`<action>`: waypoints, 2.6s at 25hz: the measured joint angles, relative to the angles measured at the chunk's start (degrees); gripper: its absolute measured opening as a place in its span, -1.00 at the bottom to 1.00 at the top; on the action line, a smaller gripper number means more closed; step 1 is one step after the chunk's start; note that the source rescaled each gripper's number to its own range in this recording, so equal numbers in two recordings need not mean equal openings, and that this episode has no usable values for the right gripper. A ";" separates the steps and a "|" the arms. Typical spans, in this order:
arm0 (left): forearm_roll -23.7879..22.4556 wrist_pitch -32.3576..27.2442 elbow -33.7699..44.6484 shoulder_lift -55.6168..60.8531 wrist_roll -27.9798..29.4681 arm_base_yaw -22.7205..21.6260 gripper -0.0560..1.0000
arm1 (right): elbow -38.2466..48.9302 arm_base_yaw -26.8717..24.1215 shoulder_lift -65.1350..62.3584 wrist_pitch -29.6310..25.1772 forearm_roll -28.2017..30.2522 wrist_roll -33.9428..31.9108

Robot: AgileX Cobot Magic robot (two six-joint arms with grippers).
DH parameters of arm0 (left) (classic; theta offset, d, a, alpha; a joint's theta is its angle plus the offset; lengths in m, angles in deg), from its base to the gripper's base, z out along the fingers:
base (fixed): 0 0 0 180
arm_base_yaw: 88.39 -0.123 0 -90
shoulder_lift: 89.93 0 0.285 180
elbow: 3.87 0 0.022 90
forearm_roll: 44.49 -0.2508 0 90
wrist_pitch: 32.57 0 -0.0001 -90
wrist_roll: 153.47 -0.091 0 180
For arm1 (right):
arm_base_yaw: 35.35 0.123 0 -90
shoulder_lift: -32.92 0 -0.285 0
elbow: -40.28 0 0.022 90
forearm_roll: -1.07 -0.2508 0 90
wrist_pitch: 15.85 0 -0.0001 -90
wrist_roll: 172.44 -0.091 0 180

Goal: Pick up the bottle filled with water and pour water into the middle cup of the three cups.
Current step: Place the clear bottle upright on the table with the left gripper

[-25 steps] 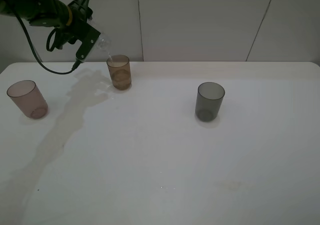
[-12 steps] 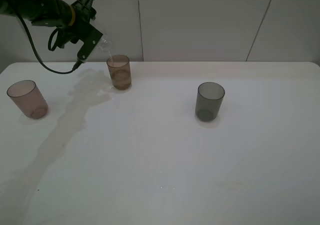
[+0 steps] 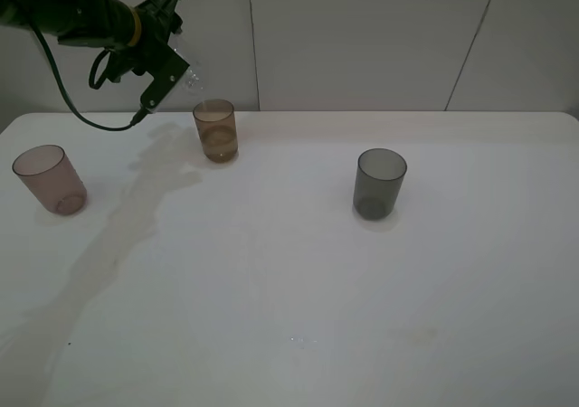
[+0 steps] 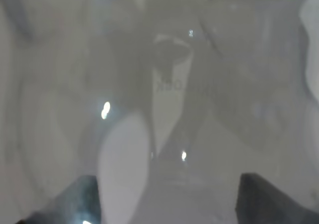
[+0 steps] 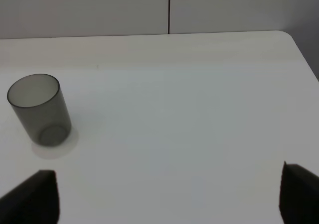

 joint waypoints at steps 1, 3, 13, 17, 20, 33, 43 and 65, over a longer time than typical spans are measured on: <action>-0.46 0.00 0.00 0.00 0.00 0.00 -0.87 | 0.00 0.00 0.00 0.00 0.00 0.00; -1.96 0.00 0.00 0.00 0.00 0.11 -0.87 | 0.00 0.00 0.00 0.00 0.00 0.00; -7.67 0.00 0.00 0.00 0.22 0.64 -0.87 | 0.00 0.00 0.00 0.00 0.00 0.00; -11.43 0.19 0.00 0.00 1.88 0.64 -0.87 | 0.00 0.00 0.00 0.00 0.00 0.00; -14.48 0.23 0.00 0.00 5.55 0.64 -0.87 | 0.00 0.00 0.00 0.00 0.00 0.00; -20.37 0.62 0.00 0.00 13.54 0.64 -0.87 | 0.00 0.00 0.00 0.00 0.00 0.00; 1.94 3.17 0.38 2.13 16.72 1.28 -0.87 | 0.00 0.00 0.00 0.00 0.00 0.00; 77.34 28.13 20.20 5.88 46.48 12.50 -0.87 | 0.00 0.00 0.00 0.00 0.00 0.00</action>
